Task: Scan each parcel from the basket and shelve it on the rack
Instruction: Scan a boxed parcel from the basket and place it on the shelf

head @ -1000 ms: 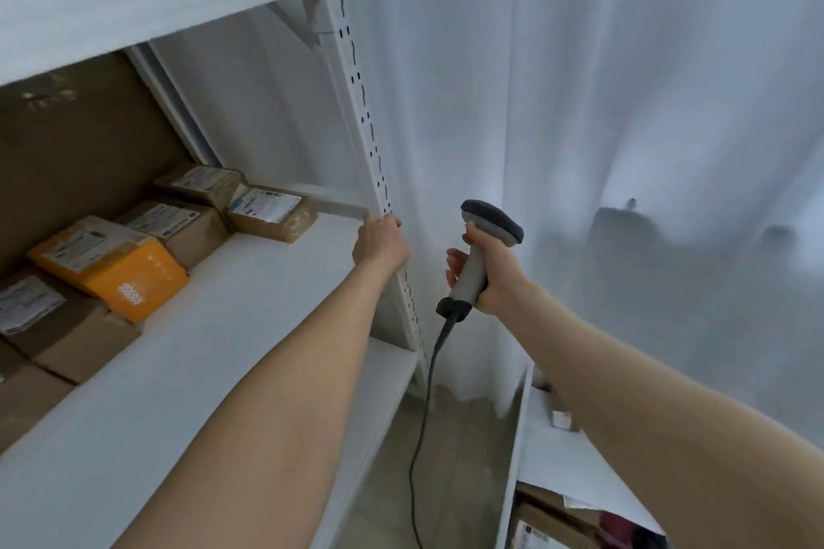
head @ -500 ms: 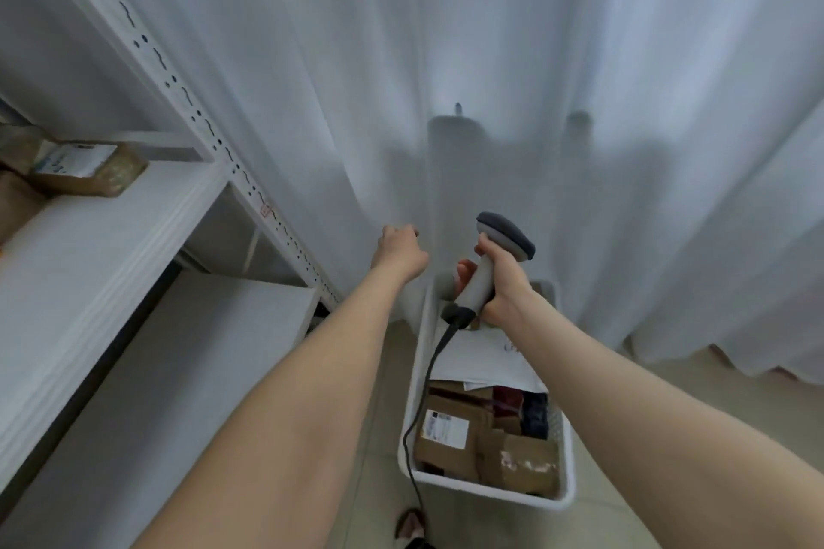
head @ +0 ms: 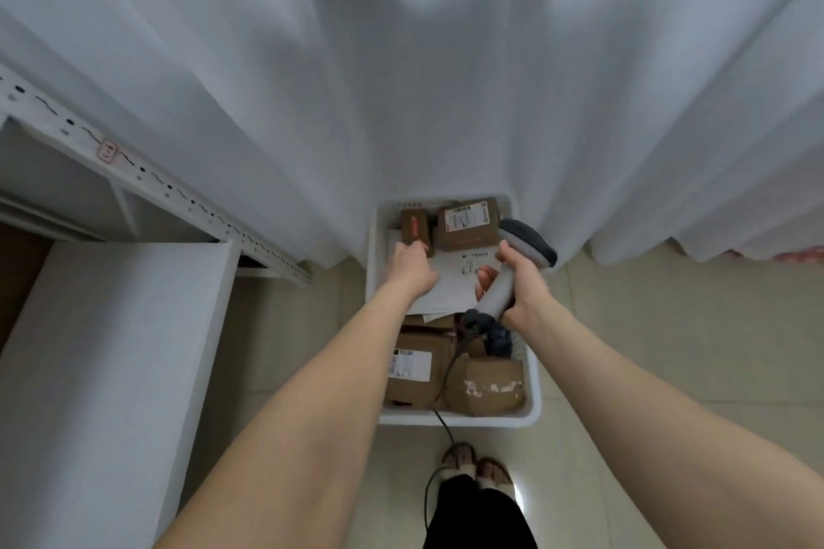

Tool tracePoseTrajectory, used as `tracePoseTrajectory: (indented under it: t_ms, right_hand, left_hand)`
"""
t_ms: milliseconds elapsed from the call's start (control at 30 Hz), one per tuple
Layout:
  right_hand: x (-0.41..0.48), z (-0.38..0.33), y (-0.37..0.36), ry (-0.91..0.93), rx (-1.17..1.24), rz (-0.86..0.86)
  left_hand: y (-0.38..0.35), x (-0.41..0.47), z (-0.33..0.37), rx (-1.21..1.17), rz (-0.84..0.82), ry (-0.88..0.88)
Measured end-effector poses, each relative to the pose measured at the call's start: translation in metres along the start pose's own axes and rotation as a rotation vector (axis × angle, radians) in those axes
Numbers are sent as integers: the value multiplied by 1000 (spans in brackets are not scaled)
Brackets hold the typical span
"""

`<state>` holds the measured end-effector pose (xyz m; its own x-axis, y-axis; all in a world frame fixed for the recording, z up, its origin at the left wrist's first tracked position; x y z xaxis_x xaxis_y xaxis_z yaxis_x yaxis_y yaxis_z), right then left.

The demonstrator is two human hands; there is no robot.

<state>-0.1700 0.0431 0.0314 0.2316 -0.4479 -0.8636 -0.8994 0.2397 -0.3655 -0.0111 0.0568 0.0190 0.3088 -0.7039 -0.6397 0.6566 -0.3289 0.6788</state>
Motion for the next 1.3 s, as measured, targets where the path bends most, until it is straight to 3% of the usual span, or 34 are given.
tracePoseTrajectory:
  t_ms: [300,767,967,1100,1300]
  right_hand:
    - [52,65,89,-92,31,85]
    - [134,165,232,-148,7,180]
    - [197,194,261,-128,38,139]
    - [224,203,263,-131,22,55]
    - [241,211,254,-76,36,83]
  left_hand:
    - [-116,21,-29,38,-142,50]
    - [-292,34,-88,-40,-165,74]
    - [-361,74,-105,492,-173,-207]
    - [-377,101,-119,710,-218,-217]
    - [-384,123,-120,987,-114,-214]
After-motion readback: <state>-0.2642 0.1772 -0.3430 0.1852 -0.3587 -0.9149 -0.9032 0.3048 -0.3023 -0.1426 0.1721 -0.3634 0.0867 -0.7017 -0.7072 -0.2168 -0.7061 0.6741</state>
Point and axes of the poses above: each hand's wrist, its own x-axis towards the middle knuckle, its own y-axis out of the back of the hand, z = x × y, the point moved 2 cm from there along x, towards the middle knuckle, and after that the axes turned 5 degrees about -z, right-handed, at the moved point
